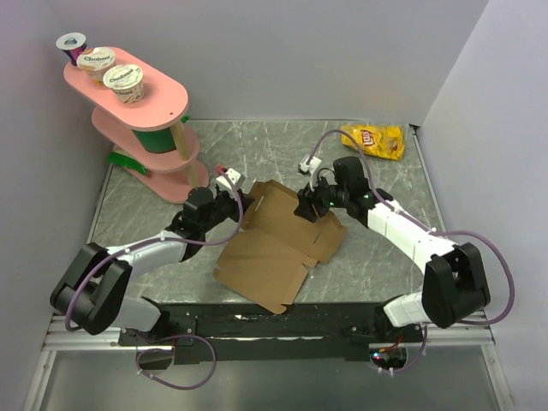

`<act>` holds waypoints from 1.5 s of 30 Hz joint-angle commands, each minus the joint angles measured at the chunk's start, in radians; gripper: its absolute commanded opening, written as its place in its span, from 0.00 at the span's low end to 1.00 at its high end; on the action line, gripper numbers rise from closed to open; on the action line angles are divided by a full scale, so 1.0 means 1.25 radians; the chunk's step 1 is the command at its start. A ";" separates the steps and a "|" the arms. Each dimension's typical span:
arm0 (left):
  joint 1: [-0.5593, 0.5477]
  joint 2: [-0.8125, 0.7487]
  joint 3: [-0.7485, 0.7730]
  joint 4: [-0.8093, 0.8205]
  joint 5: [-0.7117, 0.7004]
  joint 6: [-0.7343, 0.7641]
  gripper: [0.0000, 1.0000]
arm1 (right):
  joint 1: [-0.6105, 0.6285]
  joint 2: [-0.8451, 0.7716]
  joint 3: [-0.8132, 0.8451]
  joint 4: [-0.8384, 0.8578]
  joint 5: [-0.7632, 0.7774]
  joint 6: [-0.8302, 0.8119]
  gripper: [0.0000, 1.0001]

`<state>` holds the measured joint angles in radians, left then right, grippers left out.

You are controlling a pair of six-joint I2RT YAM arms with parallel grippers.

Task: Fold the paper box

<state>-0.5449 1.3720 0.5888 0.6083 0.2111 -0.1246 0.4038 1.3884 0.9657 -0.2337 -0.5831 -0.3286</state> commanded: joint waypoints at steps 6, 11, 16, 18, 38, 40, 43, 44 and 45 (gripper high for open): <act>-0.011 -0.031 -0.028 0.097 -0.035 -0.030 0.01 | 0.137 -0.060 -0.063 0.126 0.292 -0.033 0.31; -0.016 -0.019 -0.054 0.122 -0.074 -0.097 0.16 | 0.236 -0.039 -0.076 0.154 0.523 -0.084 0.00; -0.008 -0.019 -0.064 0.096 -0.125 -0.146 0.72 | 0.336 0.005 -0.091 0.230 0.763 -0.219 0.00; -0.006 -0.031 -0.083 0.089 -0.133 -0.160 0.86 | 0.360 0.021 -0.084 0.256 0.834 -0.269 0.00; 0.103 -0.296 -0.215 -0.002 -0.179 -0.211 0.99 | 0.471 0.089 -0.242 0.681 0.979 -0.638 0.00; 0.154 -0.267 -0.195 0.003 -0.162 -0.218 0.98 | 0.478 0.093 -0.258 0.714 0.982 -0.652 0.00; 0.214 -0.209 -0.168 0.043 -0.105 -0.228 0.97 | 0.481 0.077 -0.272 0.713 0.965 -0.640 0.00; 0.236 -0.190 -0.157 0.067 -0.082 -0.226 0.97 | 0.481 0.070 -0.273 0.698 0.951 -0.623 0.00; 0.246 -0.136 -0.141 0.074 -0.054 -0.224 0.97 | 0.482 0.056 -0.274 0.690 0.943 -0.617 0.00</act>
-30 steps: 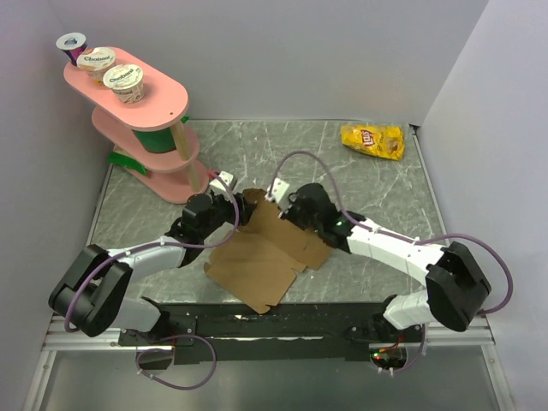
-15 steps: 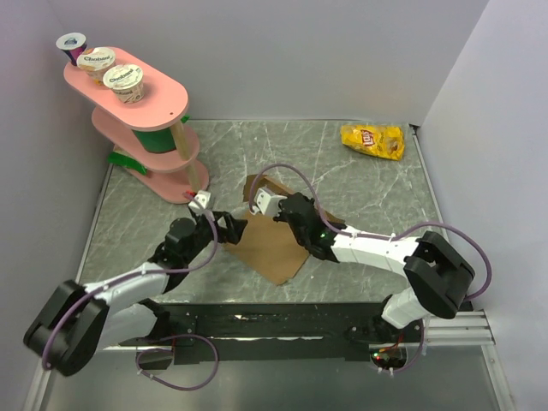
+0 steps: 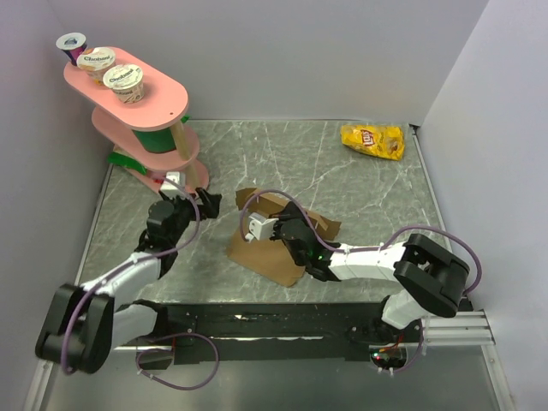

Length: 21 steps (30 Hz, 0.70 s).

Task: Fold the paper box

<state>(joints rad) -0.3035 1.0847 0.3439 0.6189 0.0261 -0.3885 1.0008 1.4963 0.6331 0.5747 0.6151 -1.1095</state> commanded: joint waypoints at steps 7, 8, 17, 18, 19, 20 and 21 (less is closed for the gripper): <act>0.062 0.315 0.189 0.127 0.265 0.020 0.89 | 0.004 -0.052 -0.005 0.011 -0.049 0.045 0.00; 0.061 0.333 0.202 0.132 0.270 0.026 0.89 | 0.004 -0.055 -0.007 0.011 -0.053 0.051 0.00; 0.050 0.427 0.233 0.134 0.342 0.051 0.86 | -0.002 -0.046 0.003 -0.013 -0.070 0.075 0.00; 0.044 0.429 0.232 0.125 0.342 0.052 0.85 | -0.004 -0.047 0.004 -0.017 -0.074 0.079 0.00; 0.037 0.429 0.229 0.121 0.336 0.054 0.85 | -0.009 -0.050 0.005 -0.018 -0.075 0.079 0.00; 0.022 0.429 0.227 0.117 0.334 0.060 0.85 | -0.009 -0.048 0.007 -0.019 -0.077 0.083 0.00; 0.015 0.429 0.224 0.112 0.331 0.060 0.85 | -0.013 -0.048 0.008 -0.023 -0.079 0.086 0.00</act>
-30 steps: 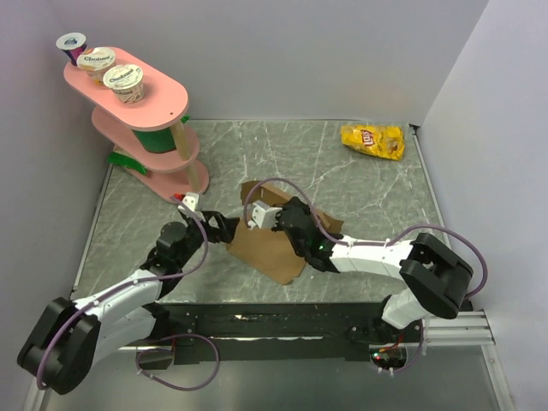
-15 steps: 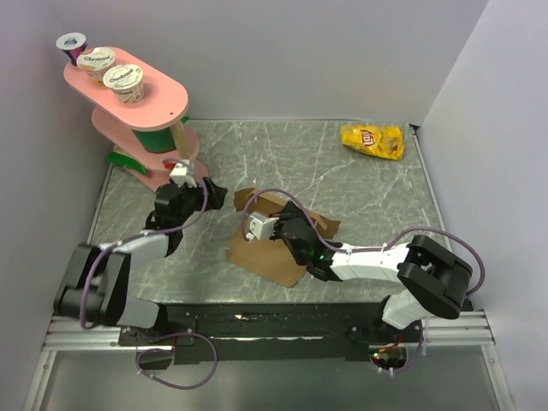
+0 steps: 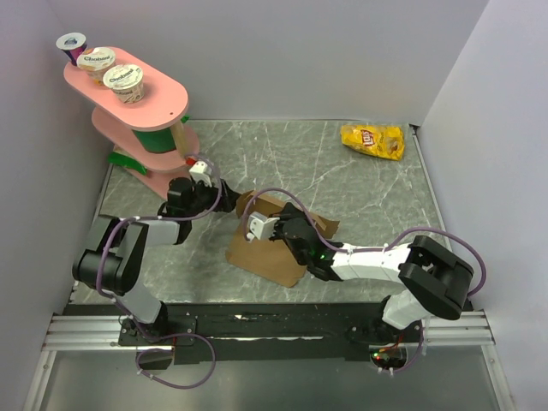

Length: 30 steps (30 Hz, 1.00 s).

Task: Fold the paper box

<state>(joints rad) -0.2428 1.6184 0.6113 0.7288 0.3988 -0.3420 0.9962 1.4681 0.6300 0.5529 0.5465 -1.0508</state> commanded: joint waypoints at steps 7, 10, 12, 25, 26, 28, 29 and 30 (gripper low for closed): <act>-0.086 -0.029 -0.019 -0.003 -0.054 0.018 0.85 | -0.019 -0.022 0.015 -0.019 -0.031 0.053 0.00; -0.089 -0.053 -0.054 0.010 -0.061 0.004 0.86 | -0.020 -0.020 0.018 -0.020 -0.035 0.060 0.00; -0.095 -0.060 -0.067 0.022 -0.058 0.007 0.87 | -0.020 -0.017 0.019 -0.020 -0.036 0.060 0.00; -0.109 -0.092 -0.132 0.077 -0.026 0.011 0.87 | -0.024 -0.012 0.022 -0.018 -0.033 0.061 0.00; -0.109 -0.090 -0.131 0.082 -0.025 0.012 0.87 | -0.024 -0.010 0.022 -0.019 -0.033 0.063 0.00; -0.109 -0.071 -0.119 0.096 -0.004 0.013 0.87 | -0.023 -0.007 0.022 -0.019 -0.036 0.065 0.00; -0.109 -0.064 -0.115 0.104 0.007 0.015 0.87 | -0.024 -0.004 0.022 -0.018 -0.036 0.066 0.00; -0.110 -0.048 -0.110 0.110 0.015 0.015 0.87 | -0.023 -0.003 0.022 -0.017 -0.035 0.065 0.00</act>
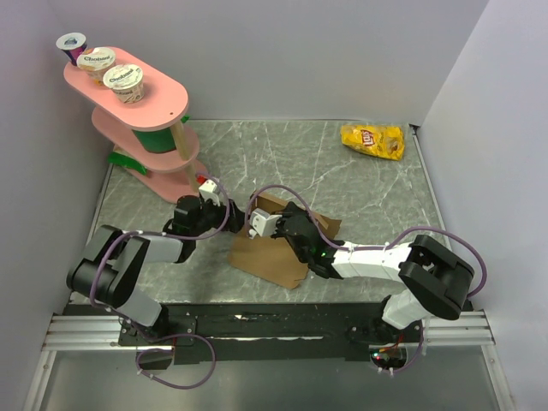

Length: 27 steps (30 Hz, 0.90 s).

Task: Fold the paper box

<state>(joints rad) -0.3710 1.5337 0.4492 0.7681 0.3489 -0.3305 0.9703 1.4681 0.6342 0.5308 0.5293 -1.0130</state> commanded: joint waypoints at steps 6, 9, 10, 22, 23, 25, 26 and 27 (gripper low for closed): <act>-0.008 0.068 0.044 0.127 0.069 0.010 0.86 | -0.003 -0.006 0.019 -0.005 -0.031 0.045 0.00; -0.009 0.086 0.057 0.159 0.078 0.004 0.85 | -0.002 -0.003 0.023 -0.012 -0.034 0.052 0.00; -0.009 0.089 0.058 0.170 0.079 -0.001 0.85 | -0.003 -0.001 0.024 -0.014 -0.036 0.054 0.00; -0.012 0.166 0.102 0.259 0.120 -0.017 0.83 | 0.005 0.007 0.001 0.013 -0.020 0.045 0.00; -0.012 0.171 0.105 0.262 0.117 -0.018 0.82 | 0.012 0.007 -0.005 0.027 -0.015 0.042 0.00; -0.012 0.174 0.107 0.275 0.120 -0.021 0.81 | 0.012 0.007 -0.015 0.027 -0.004 0.050 0.00; -0.012 0.178 0.107 0.281 0.119 -0.023 0.81 | 0.013 0.007 -0.020 0.031 -0.001 0.054 0.00; -0.012 0.181 0.106 0.289 0.116 -0.024 0.81 | 0.013 0.006 -0.027 0.046 0.001 0.057 0.00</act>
<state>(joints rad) -0.3775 1.7458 0.5430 1.0019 0.4751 -0.3397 0.9615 1.4685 0.6315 0.5381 0.5606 -0.9882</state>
